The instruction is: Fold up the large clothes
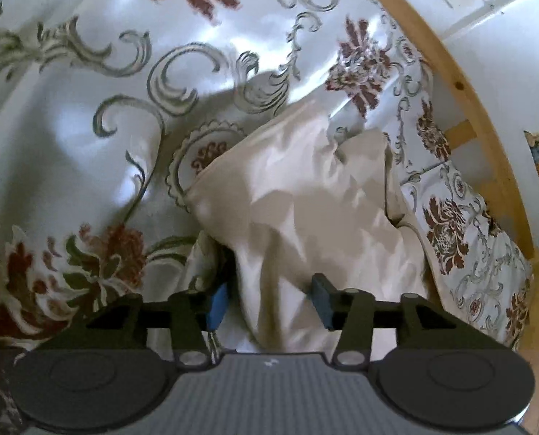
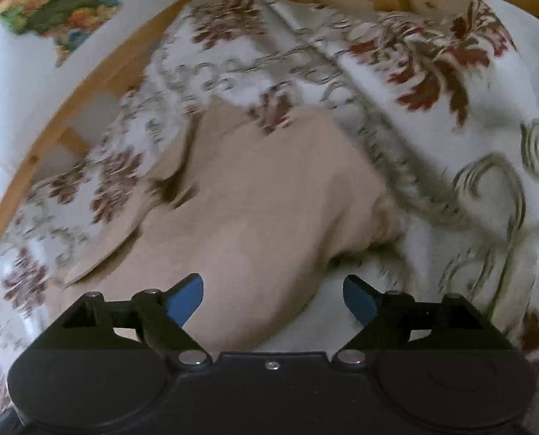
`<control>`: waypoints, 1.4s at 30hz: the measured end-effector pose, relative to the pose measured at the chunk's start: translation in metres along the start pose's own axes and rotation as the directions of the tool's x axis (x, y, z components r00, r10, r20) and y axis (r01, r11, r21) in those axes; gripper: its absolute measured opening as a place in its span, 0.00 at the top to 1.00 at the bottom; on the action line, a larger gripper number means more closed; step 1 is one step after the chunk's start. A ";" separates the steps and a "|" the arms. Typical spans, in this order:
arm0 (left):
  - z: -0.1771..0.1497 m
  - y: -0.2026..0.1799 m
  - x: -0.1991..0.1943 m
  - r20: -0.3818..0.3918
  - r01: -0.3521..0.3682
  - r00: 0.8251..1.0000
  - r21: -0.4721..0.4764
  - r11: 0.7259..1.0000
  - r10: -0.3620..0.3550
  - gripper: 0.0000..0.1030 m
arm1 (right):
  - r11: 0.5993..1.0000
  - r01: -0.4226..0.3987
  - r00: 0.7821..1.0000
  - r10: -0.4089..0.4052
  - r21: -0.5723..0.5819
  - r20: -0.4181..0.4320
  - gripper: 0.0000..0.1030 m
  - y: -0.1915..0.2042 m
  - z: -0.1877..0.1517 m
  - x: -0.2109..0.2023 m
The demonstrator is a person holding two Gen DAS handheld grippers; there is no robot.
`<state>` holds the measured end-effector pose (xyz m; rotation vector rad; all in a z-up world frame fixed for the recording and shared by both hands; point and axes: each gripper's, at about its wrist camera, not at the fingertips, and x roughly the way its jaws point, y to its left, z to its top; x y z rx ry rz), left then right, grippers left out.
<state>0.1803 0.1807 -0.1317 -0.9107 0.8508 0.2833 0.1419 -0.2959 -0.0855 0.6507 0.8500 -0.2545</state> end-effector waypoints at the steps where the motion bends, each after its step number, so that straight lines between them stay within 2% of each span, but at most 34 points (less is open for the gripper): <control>1: 0.000 0.000 0.002 0.002 -0.003 1.000 -0.007 1.000 0.003 0.43 | 0.999 -0.012 1.000 0.012 -0.038 0.003 0.16 0.007 -0.011 -0.005; 3: 0.000 0.001 0.003 0.007 -0.007 1.000 -0.012 1.000 0.007 0.35 | 0.989 -0.017 1.000 0.020 -0.149 0.019 0.16 0.024 -0.031 -0.011; 5: -0.001 0.001 0.005 0.007 -0.006 1.000 -0.018 1.000 0.006 0.30 | 0.945 -0.018 0.997 0.042 -0.326 0.067 0.16 0.050 -0.045 -0.013; 7: -0.001 0.000 0.007 0.009 -0.008 1.000 -0.022 1.000 0.008 0.27 | 0.860 0.017 0.983 0.078 -0.510 0.164 0.12 0.078 -0.055 -0.014; 9: -0.001 0.001 0.009 0.007 -0.010 1.000 -0.025 1.000 0.010 0.25 | 0.741 0.060 0.957 0.148 -0.669 0.250 0.00 0.106 -0.063 -0.006; 12: 0.000 0.002 0.009 0.007 -0.006 1.000 -0.035 0.999 0.006 0.23 | 0.591 0.098 0.925 0.243 -0.801 0.293 0.01 0.136 -0.065 0.021; 14: -0.001 0.002 0.009 0.009 -0.001 1.000 -0.045 0.999 0.002 0.20 | 0.509 0.134 0.892 0.313 -0.851 0.328 0.01 0.150 -0.060 0.044; 16: -0.002 0.001 0.010 0.009 0.002 1.000 -0.044 0.999 -0.002 0.15 | 0.490 0.185 0.876 0.310 -0.852 0.369 0.01 0.160 -0.050 0.070; 18: -0.004 -0.002 0.012 0.002 0.007 1.000 -0.020 1.000 -0.007 0.12 | 0.509 0.217 0.872 0.282 -0.833 0.400 0.01 0.163 -0.036 0.093; 21: -0.007 -0.006 0.013 0.012 0.009 1.000 0.008 1.000 -0.009 0.14 | 0.544 0.239 0.878 0.233 -0.805 0.419 0.01 0.165 -0.018 0.120; 24: -0.007 -0.005 0.012 0.032 0.029 0.999 0.001 1.000 -0.029 0.19 | 0.550 0.233 0.895 0.202 -0.802 0.398 0.01 0.169 -0.008 0.139; 26: -0.006 -0.002 0.012 0.034 0.042 0.999 -0.016 0.999 -0.042 0.20 | 0.525 0.194 0.927 0.177 -0.828 0.330 0.01 0.169 -0.010 0.153; 29: -0.005 0.001 0.010 0.042 0.049 0.998 -0.037 0.998 -0.047 0.27 | 0.450 0.152 0.960 0.145 -0.880 0.240 0.01 0.169 -0.025 0.167; 32: -0.004 0.003 0.007 0.059 0.037 0.998 -0.045 0.998 -0.034 0.38 | 0.401 0.214 0.941 0.159 -0.891 0.297 0.01 0.172 -0.040 0.158; 34: -0.003 0.005 0.007 0.057 0.046 0.997 -0.054 0.997 -0.043 0.46 | 0.389 0.237 0.934 0.160 -0.890 0.319 0.01 0.172 -0.047 0.147; 39: -0.004 0.002 0.004 0.072 0.067 0.995 -0.052 0.996 -0.063 0.60 | 0.370 0.245 0.936 0.151 -0.896 0.318 0.01 0.168 -0.070 0.108; 41: -0.004 0.000 0.004 0.077 0.072 0.995 -0.037 0.997 -0.069 0.66 | 0.345 0.241 0.936 0.163 -0.907 0.311 0.01 0.170 -0.079 0.105; 42: -0.004 -0.001 0.003 0.081 0.076 0.994 -0.028 0.997 -0.073 0.74 | 0.329 0.243 0.937 0.162 -0.913 0.308 0.01 0.170 -0.083 0.107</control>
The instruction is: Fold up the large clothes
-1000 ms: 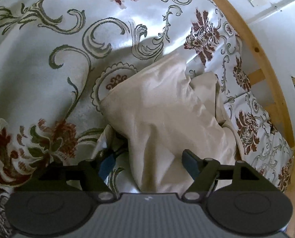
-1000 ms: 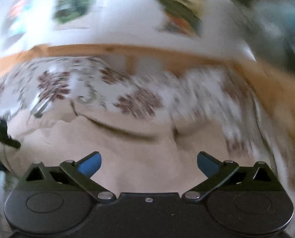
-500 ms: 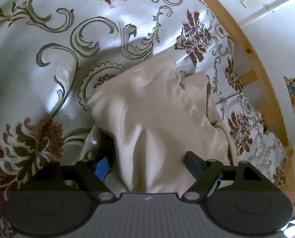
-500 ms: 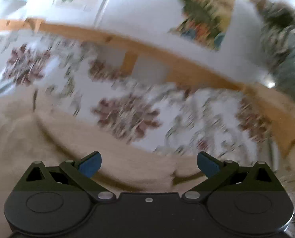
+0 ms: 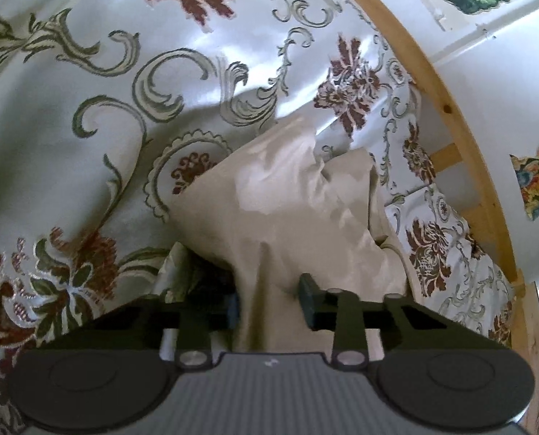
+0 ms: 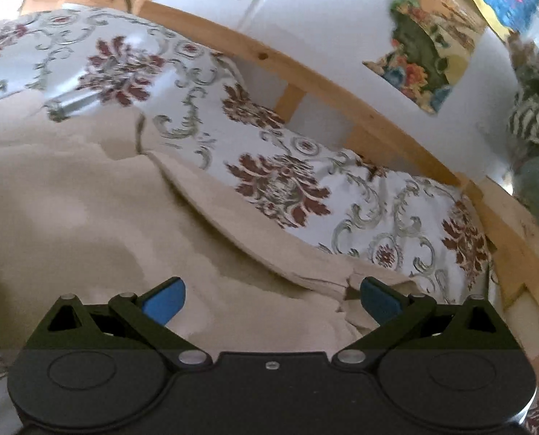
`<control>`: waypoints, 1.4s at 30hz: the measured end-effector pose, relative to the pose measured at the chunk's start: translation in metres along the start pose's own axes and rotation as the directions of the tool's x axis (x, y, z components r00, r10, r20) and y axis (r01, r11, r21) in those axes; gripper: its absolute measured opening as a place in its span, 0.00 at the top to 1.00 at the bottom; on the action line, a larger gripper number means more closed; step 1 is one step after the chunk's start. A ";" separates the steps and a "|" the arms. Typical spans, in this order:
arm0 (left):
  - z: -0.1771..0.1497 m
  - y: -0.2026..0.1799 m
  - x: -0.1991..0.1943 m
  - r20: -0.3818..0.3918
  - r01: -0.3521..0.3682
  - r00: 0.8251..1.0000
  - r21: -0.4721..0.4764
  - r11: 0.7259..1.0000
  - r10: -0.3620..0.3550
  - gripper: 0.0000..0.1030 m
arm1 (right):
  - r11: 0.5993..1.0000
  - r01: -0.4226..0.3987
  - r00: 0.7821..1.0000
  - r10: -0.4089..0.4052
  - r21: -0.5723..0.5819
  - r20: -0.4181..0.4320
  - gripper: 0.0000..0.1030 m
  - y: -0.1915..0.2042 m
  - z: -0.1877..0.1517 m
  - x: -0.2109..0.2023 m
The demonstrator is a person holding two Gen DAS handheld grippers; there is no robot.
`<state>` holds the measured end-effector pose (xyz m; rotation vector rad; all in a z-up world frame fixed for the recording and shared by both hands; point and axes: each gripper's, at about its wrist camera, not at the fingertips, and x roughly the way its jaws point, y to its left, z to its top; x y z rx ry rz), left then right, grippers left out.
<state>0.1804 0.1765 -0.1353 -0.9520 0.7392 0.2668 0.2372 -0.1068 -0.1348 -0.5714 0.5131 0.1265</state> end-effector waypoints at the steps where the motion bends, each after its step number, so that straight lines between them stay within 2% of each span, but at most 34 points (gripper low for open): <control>1: 0.000 -0.001 0.000 0.002 0.002 1.000 0.009 1.000 -0.002 0.80 | 1.000 -0.003 1.000 0.003 -0.006 -0.006 0.01 0.004 -0.004 0.003; 4: 0.000 -0.009 -0.001 0.013 -0.004 1.000 0.062 0.998 0.003 0.89 | 0.996 -0.011 1.000 0.012 0.092 -0.011 0.01 0.006 -0.019 0.018; 6: -0.004 -0.020 -0.005 0.040 -0.011 0.999 0.149 0.989 0.005 0.94 | 0.984 -0.016 1.000 0.017 0.178 -0.002 0.01 0.002 -0.026 0.025; 9: -0.017 -0.045 -0.020 0.114 0.006 0.992 0.315 0.949 -0.045 0.98 | 0.984 -0.010 1.000 0.009 0.176 0.007 0.01 0.004 -0.028 0.025; 11: -0.027 -0.066 -0.034 0.148 0.057 0.980 0.447 0.893 -0.137 0.98 | 0.987 -0.006 1.000 0.005 0.161 0.004 0.01 0.005 -0.027 0.024; 13: -0.036 -0.085 -0.048 0.148 0.111 0.963 0.552 0.827 -0.228 0.98 | 0.986 -0.038 0.997 0.049 0.163 -0.062 0.01 -0.007 -0.018 0.025; 14: -0.038 -0.095 -0.052 0.135 0.132 0.958 0.583 0.802 -0.255 0.98 | 0.977 -0.051 0.990 0.077 0.208 -0.121 0.07 -0.022 -0.008 0.021; 15: -0.041 -0.105 -0.055 0.121 0.146 0.954 0.609 0.780 -0.273 0.98 | 0.958 -0.058 0.988 0.096 0.282 -0.121 0.13 -0.041 0.000 0.011; 16: -0.043 -0.114 -0.057 0.112 0.152 0.952 0.634 0.758 -0.284 0.99 | 0.923 -0.072 0.992 0.106 0.379 -0.068 0.12 -0.066 0.007 -0.005; 17: -0.046 -0.125 -0.058 0.100 0.154 0.952 0.661 0.734 -0.290 0.99 | 0.886 -0.082 0.995 0.100 0.456 -0.016 0.05 -0.088 0.010 -0.021; 18: -0.049 -0.133 -0.059 0.090 0.152 0.953 0.687 0.710 -0.291 0.99 | 0.851 -0.081 0.996 0.086 0.520 0.014 0.01 -0.110 0.011 -0.036; 20: -0.059 -0.154 -0.059 0.074 0.137 0.954 0.752 0.645 -0.289 0.99 | 0.802 -0.126 0.992 0.120 0.583 0.050 0.01 -0.148 0.006 -0.059; 23: -0.084 -0.185 -0.055 0.035 0.135 0.956 0.826 0.547 -0.290 0.99 | 0.741 -0.203 0.979 0.144 0.640 0.144 0.01 -0.184 -0.024 -0.087; 24: -0.095 -0.196 -0.053 0.022 0.136 0.957 0.846 0.515 -0.290 0.99 | 0.707 -0.227 0.974 0.155 0.670 0.166 0.01 -0.193 -0.034 -0.090; 25: -0.107 -0.208 -0.050 0.006 0.138 0.957 0.870 0.473 -0.290 0.99 | 0.650 -0.260 0.966 0.177 0.714 0.190 0.01 -0.203 -0.046 -0.091; 27: -0.134 -0.222 -0.047 -0.026 0.143 0.958 0.909 0.393 -0.287 0.99 | 0.464 -0.359 0.929 0.262 0.810 0.262 0.01 -0.222 -0.072 -0.082; 28: -0.149 -0.229 -0.044 -0.046 0.145 0.958 0.928 0.343 -0.282 0.99 | 0.360 -0.397 0.907 0.296 0.844 0.300 0.01 -0.228 -0.084 -0.076; 29: -0.165 -0.235 -0.040 -0.067 0.149 0.960 0.945 0.292 -0.273 0.99 | 0.239 -0.421 0.883 0.328 0.875 0.335 0.01 -0.235 -0.097 -0.067; 31: -0.194 -0.237 -0.032 -0.112 0.167 0.963 0.962 0.215 -0.245 0.99 | 0.064 -0.434 0.843 0.381 0.899 0.380 0.01 -0.241 -0.113 -0.052; 32: -0.209 -0.236 -0.027 -0.136 0.180 0.964 0.966 0.186 -0.227 0.99 | -0.024 -0.446 0.811 0.412 0.894 0.416 0.01 -0.241 -0.122 -0.043; 34: -0.230 -0.229 -0.020 -0.178 0.209 0.964 0.967 0.145 -0.200 0.99 | -0.139 -0.443 0.763 0.461 0.886 0.453 0.01 -0.238 -0.132 -0.028; 35: -0.239 -0.223 -0.017 -0.204 0.230 0.960 0.966 0.123 -0.192 0.99 | -0.180 -0.419 0.748 0.486 0.890 0.451 0.01 -0.235 -0.136 -0.022; 37: -0.255 -0.213 -0.015 -0.248 0.264 0.952 0.962 0.068 -0.182 0.99 | -0.214 -0.368 0.740 0.523 0.905 0.424 0.01 -0.231 -0.142 -0.012; 39: -0.265 -0.201 -0.017 -0.266 0.272 0.947 0.962 0.009 -0.180 0.99 | -0.202 -0.333 0.747 0.539 0.921 0.388 0.01 -0.231 -0.143 -0.010; 40: -0.268 -0.197 -0.018 -0.263 0.266 0.948 0.964 -0.006 -0.180 0.99 | -0.188 -0.324 0.748 0.548 0.927 0.373 0.02 -0.231 -0.142 -0.007; 42: -0.271 -0.195 -0.017 -0.256 0.259 0.949 0.966 -0.008 -0.185 0.99 | -0.148 -0.324 0.749 0.562 0.934 0.350 0.08 -0.230 -0.137 -0.006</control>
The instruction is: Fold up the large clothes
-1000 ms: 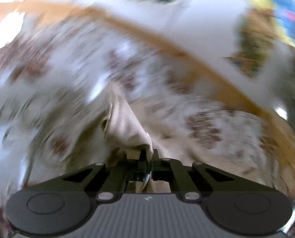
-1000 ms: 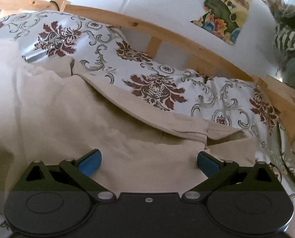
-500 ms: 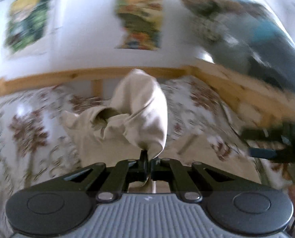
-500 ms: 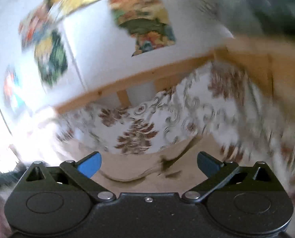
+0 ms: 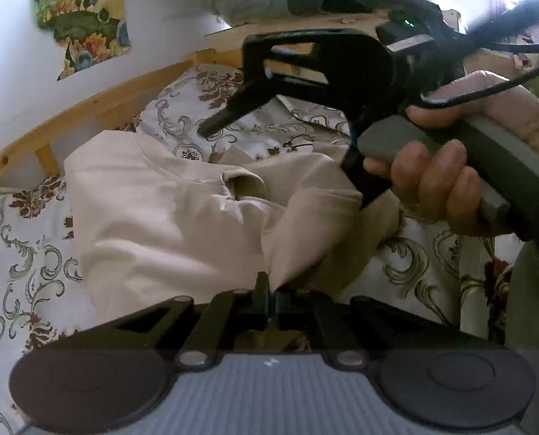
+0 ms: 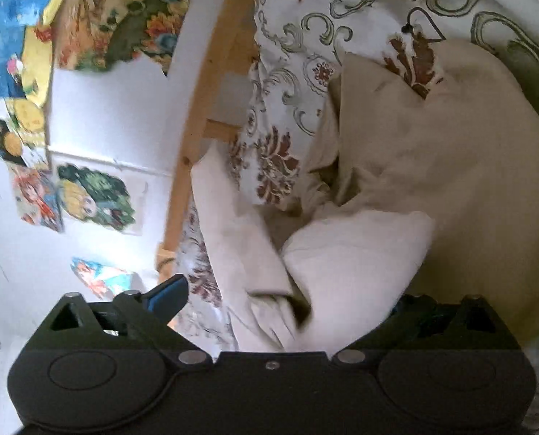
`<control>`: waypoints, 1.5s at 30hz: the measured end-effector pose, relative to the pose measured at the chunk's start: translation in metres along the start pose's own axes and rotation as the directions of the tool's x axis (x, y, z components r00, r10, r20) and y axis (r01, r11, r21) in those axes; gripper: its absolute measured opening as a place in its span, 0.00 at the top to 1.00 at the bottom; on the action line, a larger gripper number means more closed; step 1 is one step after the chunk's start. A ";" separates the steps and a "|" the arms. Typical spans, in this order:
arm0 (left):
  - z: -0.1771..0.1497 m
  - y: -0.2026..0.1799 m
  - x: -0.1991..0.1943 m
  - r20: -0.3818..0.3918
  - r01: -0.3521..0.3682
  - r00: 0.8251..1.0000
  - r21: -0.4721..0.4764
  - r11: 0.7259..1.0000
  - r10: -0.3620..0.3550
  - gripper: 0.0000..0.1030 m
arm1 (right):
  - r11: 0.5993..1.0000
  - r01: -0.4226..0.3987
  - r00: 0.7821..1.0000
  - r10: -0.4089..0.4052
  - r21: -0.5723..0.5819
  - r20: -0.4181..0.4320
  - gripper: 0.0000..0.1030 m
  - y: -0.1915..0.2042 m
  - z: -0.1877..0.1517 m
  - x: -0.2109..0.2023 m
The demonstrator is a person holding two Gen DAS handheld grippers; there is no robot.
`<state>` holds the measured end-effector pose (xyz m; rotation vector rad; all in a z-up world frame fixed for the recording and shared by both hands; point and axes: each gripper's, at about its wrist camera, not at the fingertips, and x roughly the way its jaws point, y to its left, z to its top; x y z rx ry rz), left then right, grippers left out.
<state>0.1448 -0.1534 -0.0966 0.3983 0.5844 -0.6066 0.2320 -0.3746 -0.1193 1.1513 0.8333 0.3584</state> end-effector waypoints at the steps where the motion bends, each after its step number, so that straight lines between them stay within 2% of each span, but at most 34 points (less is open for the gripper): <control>1: -0.001 0.001 0.000 0.005 0.004 1.000 -0.010 1.000 -0.004 0.99 | 1.000 0.006 1.000 -0.007 -0.024 -0.003 0.10 0.002 0.000 0.002; 3: -0.001 0.007 -0.002 0.016 0.025 1.000 -0.042 0.999 -0.025 0.99 | 0.995 0.033 0.999 -0.034 -0.090 -0.011 0.23 0.009 -0.003 0.006; 4: -0.003 0.010 -0.003 0.021 0.035 0.999 -0.057 0.998 -0.034 0.99 | 0.990 0.052 0.998 -0.055 -0.128 -0.018 0.27 0.012 -0.004 0.010; 6: -0.003 0.017 -0.002 0.033 0.053 0.998 -0.078 0.996 -0.050 0.99 | 0.974 0.091 0.995 -0.099 -0.207 -0.029 0.46 0.018 -0.008 0.016; 9: -0.008 0.020 -0.007 0.053 0.060 0.997 -0.090 0.994 -0.056 0.98 | 0.945 0.133 0.990 -0.144 -0.298 -0.014 0.69 0.024 -0.015 0.021; 14: -0.009 0.033 -0.018 0.050 0.113 0.993 -0.118 0.987 -0.108 0.89 | 0.905 0.170 0.985 -0.168 -0.390 0.038 0.76 0.028 -0.023 0.020; 15: -0.010 0.038 -0.024 0.055 0.143 0.989 -0.136 0.980 -0.137 0.79 | 0.905 0.172 0.985 -0.170 -0.389 0.040 0.77 0.026 -0.021 0.021; 16: -0.010 0.045 -0.031 0.071 0.179 0.983 -0.157 0.971 -0.169 0.60 | 0.904 0.177 0.984 -0.174 -0.389 0.044 0.77 0.026 -0.021 0.021; 18: -0.013 0.060 -0.049 0.140 0.210 0.973 -0.220 0.953 -0.182 0.36 | 0.900 0.191 0.981 -0.185 -0.392 0.054 0.78 0.025 -0.022 0.020; 20: -0.018 0.080 -0.064 0.227 0.224 0.961 -0.302 0.927 -0.158 0.34 | 0.898 0.202 0.979 -0.193 -0.392 0.061 0.79 0.024 -0.022 0.020; 22: -0.021 0.100 -0.068 0.250 0.214 0.961 -0.389 0.896 -0.121 0.34 | 0.898 0.208 0.978 -0.196 -0.387 0.069 0.79 0.025 -0.022 0.022; 24: -0.025 0.120 -0.061 0.203 0.117 0.979 -0.487 0.866 -0.019 0.34 | 0.894 0.214 0.977 -0.199 -0.393 0.081 0.81 0.027 -0.023 0.023; 26: -0.034 0.138 -0.046 0.101 -0.005 0.992 -0.588 0.809 0.079 0.34 | 0.882 0.218 0.976 -0.195 -0.418 0.098 0.82 0.031 -0.025 0.023; 28: -0.049 0.155 -0.029 0.003 -0.076 0.994 -0.674 0.735 0.106 0.37 | 0.852 0.236 0.972 -0.199 -0.467 0.128 0.83 0.039 -0.030 0.024; 29: -0.059 0.164 -0.020 -0.039 -0.088 0.996 -0.713 0.695 0.086 0.39 | 0.825 0.248 0.968 -0.199 -0.508 0.151 0.83 0.045 -0.034 0.024; 30: -0.069 0.171 -0.015 -0.046 -0.077 0.997 -0.755 0.651 0.064 0.39 | 0.799 0.257 0.966 -0.196 -0.544 0.168 0.84 0.050 -0.037 0.024; 32: -0.083 0.183 -0.012 0.013 0.003 1.000 -0.833 0.554 0.014 0.43 | 0.741 0.268 0.963 -0.182 -0.615 0.201 0.85 0.063 -0.044 0.021; 33: -0.085 0.187 -0.011 0.041 0.040 0.999 -0.848 0.529 -0.011 0.46 | 0.719 0.271 0.962 -0.177 -0.641 0.208 0.85 0.067 -0.046 0.018; 34: -0.084 0.188 -0.008 0.066 0.074 0.997 -0.847 0.526 -0.034 0.46 | 0.698 0.275 0.961 -0.171 -0.661 0.218 0.85 0.070 -0.049 0.013; 36: -0.076 0.183 -0.001 0.094 0.115 0.993 -0.816 0.566 -0.065 0.47 | 0.662 0.304 0.951 -0.172 -0.686 0.255 0.86 0.074 -0.051 0.003; 40: -0.058 0.153 0.016 0.072 0.097 0.995 -0.701 0.707 -0.065 0.49 | 0.572 0.422 0.906 -0.262 -0.703 0.332 0.85 0.073 -0.049 -0.001; 41: -0.057 0.145 0.017 0.065 0.086 0.996 -0.682 0.726 -0.057 0.49 | 0.552 0.461 0.887 -0.306 -0.695 0.345 0.84 0.069 -0.047 0.002; 43: -0.055 0.133 0.024 0.049 0.062 0.998 -0.656 0.752 -0.039 0.49 | 0.535 0.509 0.858 -0.378 -0.674 0.348 0.82 0.060 -0.042 0.011; 45: -0.055 0.131 0.026 0.046 0.059 0.998 -0.661 0.748 -0.038 0.49 | 0.497 0.548 0.830 -0.425 -0.673 0.363 0.73 0.056 -0.040 0.019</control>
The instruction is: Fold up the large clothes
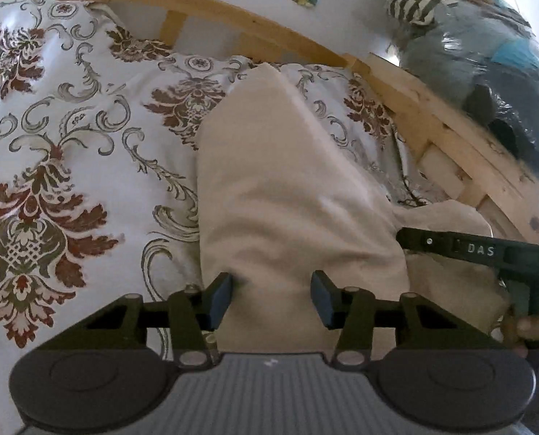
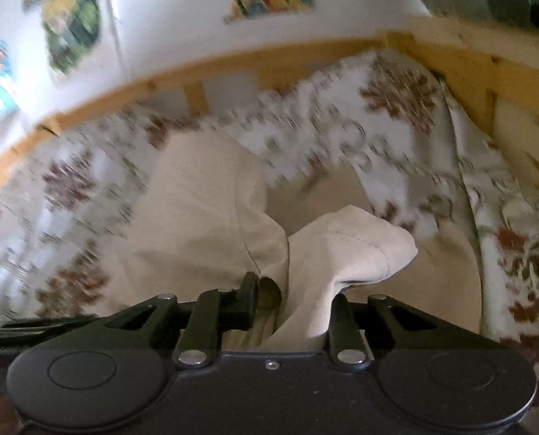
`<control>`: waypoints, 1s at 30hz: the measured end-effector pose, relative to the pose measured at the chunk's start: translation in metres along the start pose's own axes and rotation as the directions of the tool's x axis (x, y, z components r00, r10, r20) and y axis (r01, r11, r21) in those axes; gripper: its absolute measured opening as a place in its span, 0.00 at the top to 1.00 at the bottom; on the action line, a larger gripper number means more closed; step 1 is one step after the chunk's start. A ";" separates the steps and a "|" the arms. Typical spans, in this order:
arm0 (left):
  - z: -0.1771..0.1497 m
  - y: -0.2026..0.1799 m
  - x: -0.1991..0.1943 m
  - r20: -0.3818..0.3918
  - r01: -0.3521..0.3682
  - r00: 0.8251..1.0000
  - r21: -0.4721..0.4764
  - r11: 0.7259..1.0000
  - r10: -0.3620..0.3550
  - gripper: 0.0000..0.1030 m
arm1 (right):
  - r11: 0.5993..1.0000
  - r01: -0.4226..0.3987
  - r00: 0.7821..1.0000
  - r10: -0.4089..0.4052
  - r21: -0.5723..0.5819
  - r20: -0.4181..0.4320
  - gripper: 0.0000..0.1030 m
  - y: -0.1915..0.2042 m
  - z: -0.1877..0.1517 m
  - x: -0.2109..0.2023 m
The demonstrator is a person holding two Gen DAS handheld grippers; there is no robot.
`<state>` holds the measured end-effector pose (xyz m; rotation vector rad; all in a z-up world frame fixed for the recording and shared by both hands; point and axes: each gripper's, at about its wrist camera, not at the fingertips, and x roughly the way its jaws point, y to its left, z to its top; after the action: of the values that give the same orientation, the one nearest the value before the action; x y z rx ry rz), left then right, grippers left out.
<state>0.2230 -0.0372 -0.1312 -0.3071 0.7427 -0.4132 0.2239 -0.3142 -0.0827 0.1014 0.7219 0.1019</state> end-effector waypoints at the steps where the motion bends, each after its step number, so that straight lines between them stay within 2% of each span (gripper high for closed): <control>1: 0.000 0.002 0.000 -0.003 0.003 1.000 -0.013 1.000 -0.003 0.49 | 1.000 0.018 1.000 -0.018 -0.019 -0.002 0.71 0.002 0.000 0.003; 4: -0.001 0.004 -0.001 -0.011 0.002 1.000 -0.035 0.999 -0.003 0.47 | 0.999 0.029 1.000 -0.029 -0.037 -0.002 0.62 0.006 -0.001 0.006; 5: 0.000 0.004 0.000 -0.013 -0.002 1.000 -0.040 0.999 0.002 0.47 | 0.999 0.028 1.000 -0.029 -0.036 -0.004 0.55 0.006 -0.002 0.005; 6: 0.000 0.003 0.002 -0.014 -0.008 1.000 -0.041 0.999 0.007 0.47 | 0.999 0.028 1.000 -0.028 -0.030 -0.004 0.42 0.005 -0.001 0.004; 8: 0.002 -0.001 0.005 -0.012 -0.030 0.999 -0.015 0.999 0.029 0.46 | 0.999 0.052 0.998 -0.052 -0.007 0.023 0.25 0.002 -0.002 -0.001; 10: 0.002 -0.002 0.008 -0.010 -0.039 0.999 0.003 0.999 0.039 0.45 | 0.993 0.120 0.991 -0.121 0.023 0.057 0.20 -0.003 -0.002 -0.007; 11: 0.002 -0.002 0.008 -0.008 -0.039 0.999 0.004 0.999 0.039 0.45 | 0.982 0.182 0.980 -0.185 0.043 0.071 0.12 -0.007 -0.001 -0.008; 12: 0.001 -0.002 0.008 -0.007 -0.039 0.999 0.003 0.999 0.039 0.45 | 0.973 0.222 0.969 -0.228 0.070 0.093 0.11 -0.012 0.001 -0.010; 13: 0.002 -0.002 0.008 -0.008 -0.037 0.999 0.002 0.999 0.037 0.45 | 0.968 0.229 0.963 -0.241 0.103 0.124 0.11 -0.017 0.002 -0.012; 15: 0.002 -0.001 0.008 -0.008 -0.036 0.999 -0.005 0.999 0.036 0.45 | 0.976 0.157 0.962 -0.186 0.151 0.199 0.14 -0.021 0.007 -0.013; 17: 0.001 0.000 0.007 -0.004 -0.034 0.999 -0.004 0.999 0.034 0.45 | 0.990 0.044 0.967 -0.076 0.135 0.243 0.14 -0.016 0.014 -0.006; 19: 0.001 0.000 0.007 -0.003 -0.032 0.999 -0.003 0.999 0.032 0.45 | 0.995 -0.073 0.977 0.059 0.063 0.206 0.15 -0.007 0.022 0.015; 22: 0.000 0.000 0.007 0.000 -0.030 1.000 0.001 1.000 0.030 0.45 | 0.990 -0.141 0.985 0.139 0.012 0.102 0.15 0.008 0.025 0.049; 23: 0.000 0.000 0.007 0.002 -0.029 1.000 0.001 1.000 0.029 0.45 | 0.986 -0.163 0.984 0.160 0.032 0.077 0.20 0.008 0.024 0.058; 25: 0.000 0.001 0.007 0.004 -0.026 1.000 -0.004 1.000 0.026 0.45 | 0.968 -0.229 0.973 0.223 0.106 0.061 0.50 0.004 0.022 0.068; 26: 0.000 0.000 0.007 0.005 -0.025 1.000 -0.006 1.000 0.025 0.45 | 0.969 -0.217 0.976 0.213 0.119 0.046 0.79 0.003 0.022 0.069; 28: 0.001 -0.001 0.006 0.007 -0.025 1.000 -0.009 1.000 0.025 0.45 | 0.975 -0.209 0.977 0.204 0.082 0.065 0.90 0.007 0.022 0.062; 30: 0.003 -0.001 0.003 0.010 -0.016 1.000 -0.012 1.000 0.016 0.46 | 0.989 -0.149 0.983 0.149 -0.009 0.107 0.95 0.016 0.023 0.048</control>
<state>0.2274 -0.0390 -0.1308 -0.3136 0.7377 -0.3920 0.2739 -0.2937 -0.0950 0.1584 0.6066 0.2383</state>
